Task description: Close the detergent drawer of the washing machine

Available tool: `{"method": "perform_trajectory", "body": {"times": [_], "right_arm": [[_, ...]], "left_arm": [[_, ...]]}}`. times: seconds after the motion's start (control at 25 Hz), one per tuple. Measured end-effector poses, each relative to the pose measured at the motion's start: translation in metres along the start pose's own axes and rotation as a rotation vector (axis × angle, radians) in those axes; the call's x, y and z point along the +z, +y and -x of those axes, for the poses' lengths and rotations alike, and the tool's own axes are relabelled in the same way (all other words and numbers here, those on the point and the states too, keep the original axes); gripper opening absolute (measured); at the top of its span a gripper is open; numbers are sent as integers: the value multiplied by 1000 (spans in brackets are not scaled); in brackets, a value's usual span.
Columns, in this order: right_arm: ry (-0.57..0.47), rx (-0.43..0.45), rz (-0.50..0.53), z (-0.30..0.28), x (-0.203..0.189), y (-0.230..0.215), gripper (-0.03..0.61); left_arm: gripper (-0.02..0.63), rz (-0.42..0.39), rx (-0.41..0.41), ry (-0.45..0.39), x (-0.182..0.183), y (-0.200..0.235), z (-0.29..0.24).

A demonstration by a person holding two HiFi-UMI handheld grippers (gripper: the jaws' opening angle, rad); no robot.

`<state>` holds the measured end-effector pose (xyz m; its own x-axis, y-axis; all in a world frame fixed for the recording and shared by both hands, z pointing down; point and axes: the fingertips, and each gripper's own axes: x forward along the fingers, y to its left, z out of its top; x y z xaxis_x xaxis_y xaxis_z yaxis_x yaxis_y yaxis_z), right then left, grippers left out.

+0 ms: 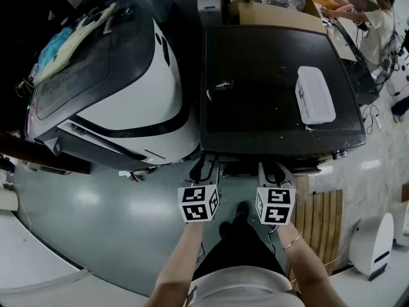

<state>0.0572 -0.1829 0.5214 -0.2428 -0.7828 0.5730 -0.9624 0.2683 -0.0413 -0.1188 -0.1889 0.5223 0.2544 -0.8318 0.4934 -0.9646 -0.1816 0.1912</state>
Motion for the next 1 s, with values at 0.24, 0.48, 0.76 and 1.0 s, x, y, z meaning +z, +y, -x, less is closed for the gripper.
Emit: {"method": "perform_trajectory", "body": {"times": [0.24,0.48,0.76,1.0], "right_arm": [[20,1,12,-2,0,0,112],[-5,15,34,12,6,2,112],[-48,50,35,41,10,10,112],[-88,90,20,69,8,18,112]], "left_arm": [[147,-1,7,10,-1,1,-1],[143,30,-11,28,-4,-2,5],[130,-14,-25,-8,2,-12,29],[107,-31,-29,-57,7,-18,60]]}}
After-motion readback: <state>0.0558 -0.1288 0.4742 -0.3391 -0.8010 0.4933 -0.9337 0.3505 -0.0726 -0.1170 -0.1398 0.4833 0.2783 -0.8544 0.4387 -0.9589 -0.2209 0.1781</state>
